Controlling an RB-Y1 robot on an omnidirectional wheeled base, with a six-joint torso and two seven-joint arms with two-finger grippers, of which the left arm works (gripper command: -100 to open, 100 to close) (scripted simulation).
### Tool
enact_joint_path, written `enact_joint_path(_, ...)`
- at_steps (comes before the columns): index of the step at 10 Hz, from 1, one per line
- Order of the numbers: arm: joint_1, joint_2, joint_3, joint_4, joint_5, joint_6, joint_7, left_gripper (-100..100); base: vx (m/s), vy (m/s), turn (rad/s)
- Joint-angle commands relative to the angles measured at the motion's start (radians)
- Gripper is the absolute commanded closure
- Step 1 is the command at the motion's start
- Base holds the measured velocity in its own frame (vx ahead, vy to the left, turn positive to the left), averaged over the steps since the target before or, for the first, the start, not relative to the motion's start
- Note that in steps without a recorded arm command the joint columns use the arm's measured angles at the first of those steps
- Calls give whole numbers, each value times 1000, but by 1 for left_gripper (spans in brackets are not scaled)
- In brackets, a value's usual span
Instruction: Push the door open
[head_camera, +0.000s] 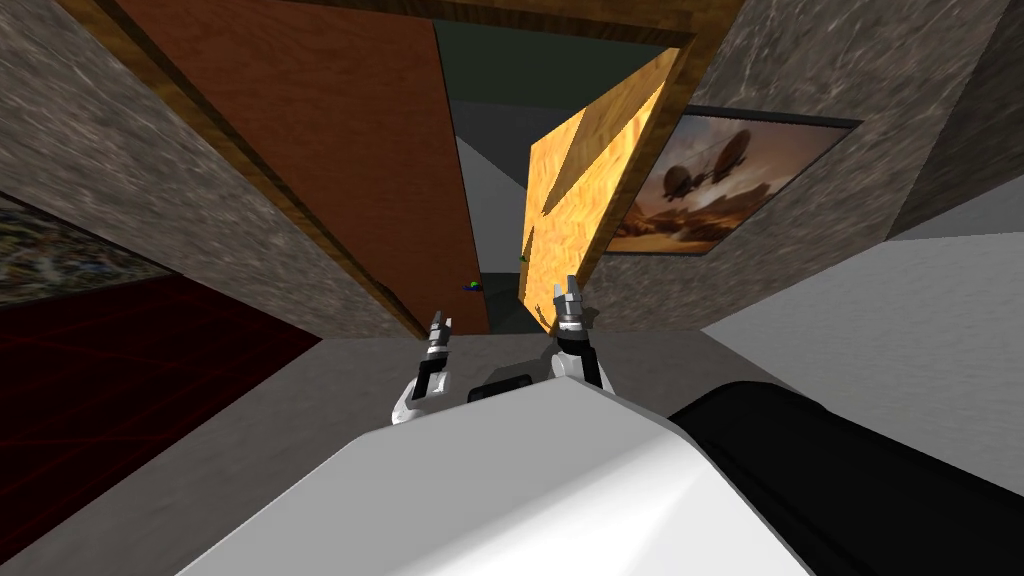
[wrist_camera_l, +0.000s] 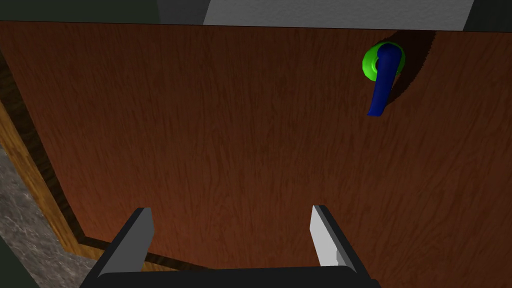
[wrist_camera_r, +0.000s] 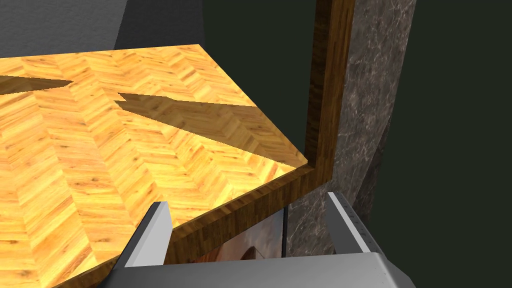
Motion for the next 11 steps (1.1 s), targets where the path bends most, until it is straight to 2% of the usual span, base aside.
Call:
enact_joint_path(1,-11,-2,-2,38,-2,-8,1,-100,76,12,2)
enact_joint_path(5,-60,0,-16,164,-14,-29,12,-100,80,12,7)
enact_joint_path(6,-71,0,-19,189,-16,-34,15,-100,100,14,8)
enact_joint_path(7,-71,0,-19,194,-16,-34,15,-100,72,10,3)
enact_joint_path(11,-116,0,-31,309,-27,-53,26,-100,85,9,6)
